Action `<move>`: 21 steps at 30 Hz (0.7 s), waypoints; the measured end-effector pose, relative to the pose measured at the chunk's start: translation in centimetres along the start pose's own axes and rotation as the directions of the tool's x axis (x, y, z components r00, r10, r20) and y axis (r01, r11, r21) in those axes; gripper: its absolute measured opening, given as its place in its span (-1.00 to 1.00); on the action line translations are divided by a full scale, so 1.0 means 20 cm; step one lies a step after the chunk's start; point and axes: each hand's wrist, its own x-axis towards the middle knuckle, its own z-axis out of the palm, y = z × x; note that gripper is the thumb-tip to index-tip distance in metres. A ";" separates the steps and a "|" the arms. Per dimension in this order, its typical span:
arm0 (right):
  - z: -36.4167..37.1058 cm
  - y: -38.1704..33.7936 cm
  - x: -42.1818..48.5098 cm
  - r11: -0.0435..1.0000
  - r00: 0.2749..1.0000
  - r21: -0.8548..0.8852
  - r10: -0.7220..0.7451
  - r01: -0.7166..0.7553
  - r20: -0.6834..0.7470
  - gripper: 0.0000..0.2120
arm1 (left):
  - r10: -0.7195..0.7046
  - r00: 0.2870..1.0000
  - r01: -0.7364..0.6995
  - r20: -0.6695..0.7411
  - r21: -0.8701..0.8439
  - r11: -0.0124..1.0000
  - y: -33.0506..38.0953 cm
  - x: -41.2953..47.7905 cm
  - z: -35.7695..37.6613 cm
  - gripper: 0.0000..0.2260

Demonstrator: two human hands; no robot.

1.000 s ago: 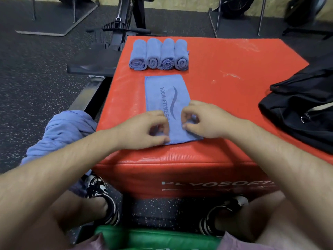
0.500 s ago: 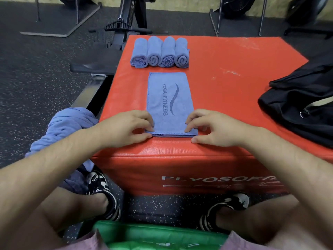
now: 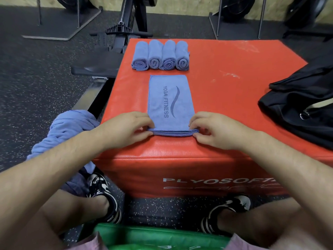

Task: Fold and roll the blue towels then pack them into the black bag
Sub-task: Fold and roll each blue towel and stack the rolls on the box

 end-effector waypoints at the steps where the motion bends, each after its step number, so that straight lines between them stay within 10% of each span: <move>1: 0.00 -0.01 0.00 1.000 1.000 0.012 0.016 -0.015 -0.016 -0.90 | -0.026 1.000 0.026 0.003 -0.020 0.999 0.00 0.00 -0.01 -0.90; 15: 0.06 -0.04 0.08 0.970 0.964 0.044 0.241 -0.237 -0.109 -0.90 | -0.349 0.936 0.324 -0.039 -0.286 0.902 0.02 0.05 0.04 -0.85; 21: 0.09 -0.09 0.09 0.978 0.966 -0.166 0.084 -0.127 -0.245 -0.84 | -0.039 0.993 0.045 -0.116 0.046 0.998 0.03 0.08 0.05 -0.81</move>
